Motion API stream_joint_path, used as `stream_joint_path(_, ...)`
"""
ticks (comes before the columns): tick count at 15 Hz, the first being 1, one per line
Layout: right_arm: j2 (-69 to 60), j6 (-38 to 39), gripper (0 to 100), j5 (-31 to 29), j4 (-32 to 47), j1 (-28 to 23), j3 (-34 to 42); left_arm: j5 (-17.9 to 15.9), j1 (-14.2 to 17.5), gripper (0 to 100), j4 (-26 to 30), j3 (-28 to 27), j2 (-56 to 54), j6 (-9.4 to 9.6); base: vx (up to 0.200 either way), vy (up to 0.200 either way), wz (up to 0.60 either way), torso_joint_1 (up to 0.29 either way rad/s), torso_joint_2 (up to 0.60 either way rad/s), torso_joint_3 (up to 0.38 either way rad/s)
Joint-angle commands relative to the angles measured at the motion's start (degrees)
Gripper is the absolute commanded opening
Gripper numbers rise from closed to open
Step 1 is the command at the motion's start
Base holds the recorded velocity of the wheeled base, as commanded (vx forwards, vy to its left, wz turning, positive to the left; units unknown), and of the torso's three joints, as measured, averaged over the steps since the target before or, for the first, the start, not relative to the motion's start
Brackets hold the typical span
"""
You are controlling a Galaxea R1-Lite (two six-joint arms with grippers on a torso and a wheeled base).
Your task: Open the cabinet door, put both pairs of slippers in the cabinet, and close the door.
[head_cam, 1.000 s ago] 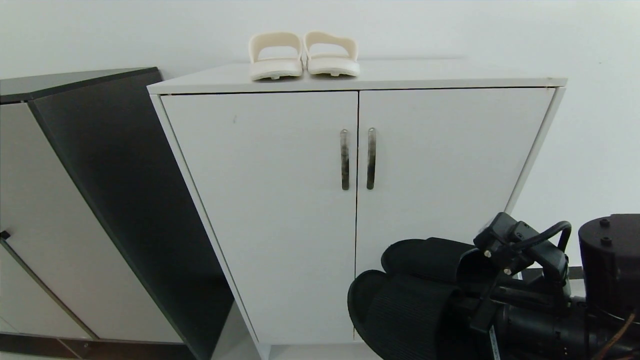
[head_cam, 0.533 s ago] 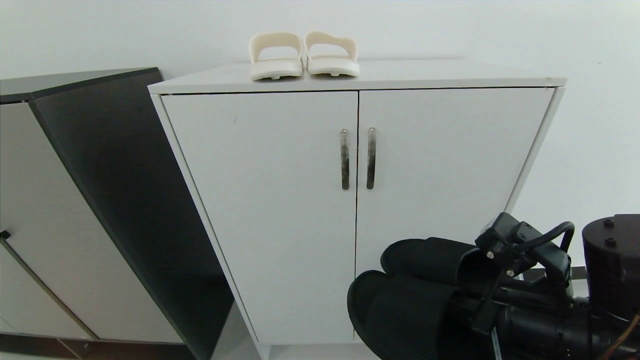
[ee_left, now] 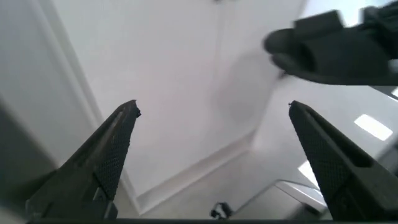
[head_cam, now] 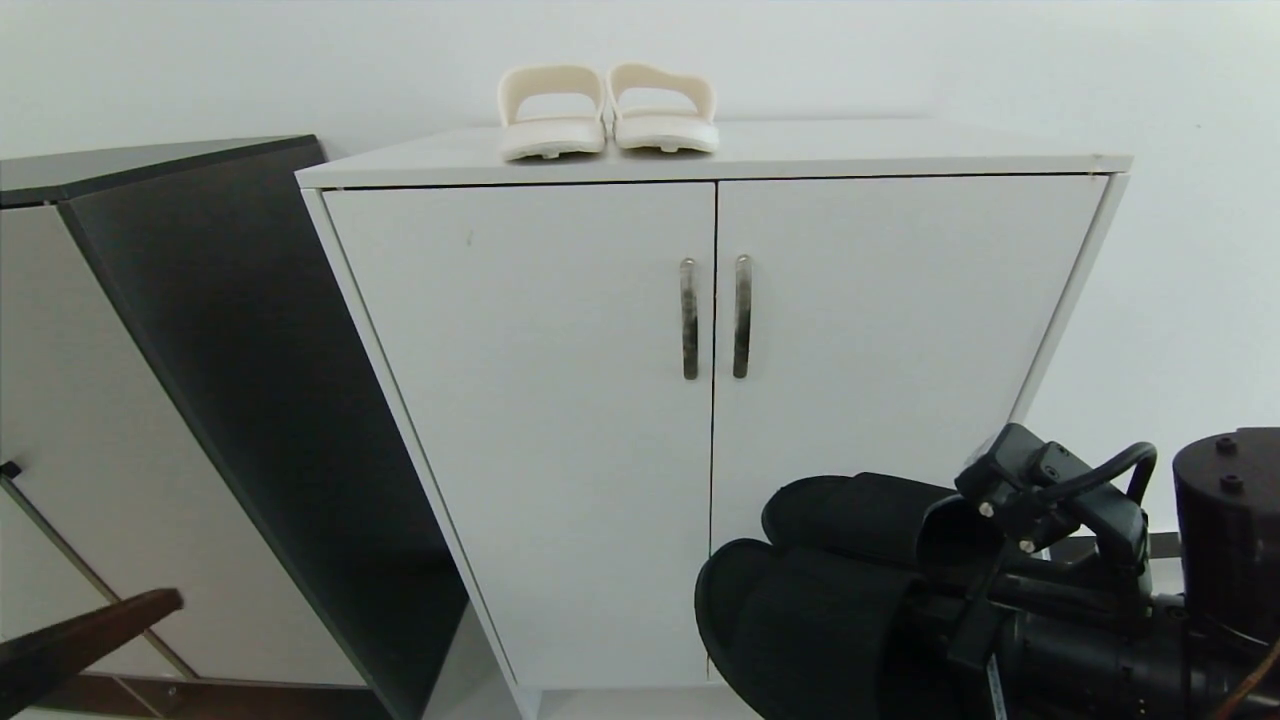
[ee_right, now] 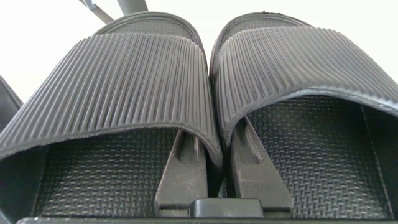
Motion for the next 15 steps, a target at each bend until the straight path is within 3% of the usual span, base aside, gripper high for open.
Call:
stream_joint_path(1, -0.11, -0.04, 0, 0.00, 0.02, 0.02, 0.64, -3.37, -7.88, 100, -3.44, -4.85, 13.70, -0.18, 0.000, 0.000, 0.00, 0.000, 0.00, 0.000)
stream_joint_path(5, 0.24, -0.04, 0, 0.09, 0.02, 0.11, 1.08, -2.40, -16.14, 100, -4.32, -13.91, 21.26, -3.08, 0.000, 0.000, 0.00, 0.000, 0.00, 0.000)
stream_joint_path(7, 0.24, -0.04, 0, 0.09, 0.02, 0.28, 1.34, 5.86, -24.05, 100, -6.16, -19.53, 25.83, -5.02, 0.000, 0.000, 0.00, 0.000, 0.00, 0.000)
stream_joint_path(8, -0.03, -0.04, 0, 0.00, 0.02, 0.28, 1.34, 12.01, -29.76, 100, -7.22, -21.73, 27.15, -5.46, 0.000, 0.000, 0.00, 0.000, 0.00, 0.000)
stream_joint_path(9, -0.20, -0.04, 0, 0.00, 0.02, 0.28, 1.34, 14.30, -33.28, 100, -7.66, -24.01, 29.00, -5.46, 0.000, 0.000, 0.00, 0.000, 0.00, 0.000)
stream_joint_path(11, -0.11, -0.04, 0, 0.09, 0.02, 0.46, 1.25, 15.00, -36.80, 100, -7.66, -29.46, 34.80, -5.46, 0.000, 0.000, 0.00, 0.000, 0.00, 0.000)
stream_joint_path(14, 1.73, -0.40, 0, 0.09, -1.21, 1.51, 1.43, 15.26, -39.34, 100, -7.66, -38.34, 44.11, -5.37, 0.000, 0.000, 0.00, 0.000, 0.00, 0.000)
stream_joint_path(15, 1.91, -0.40, 0, 0.09, -2.09, 1.69, 2.13, 17.02, -41.19, 100, -7.75, -40.45, 47.10, -5.11, 0.000, 0.000, 0.00, 0.000, 0.00, 0.000)
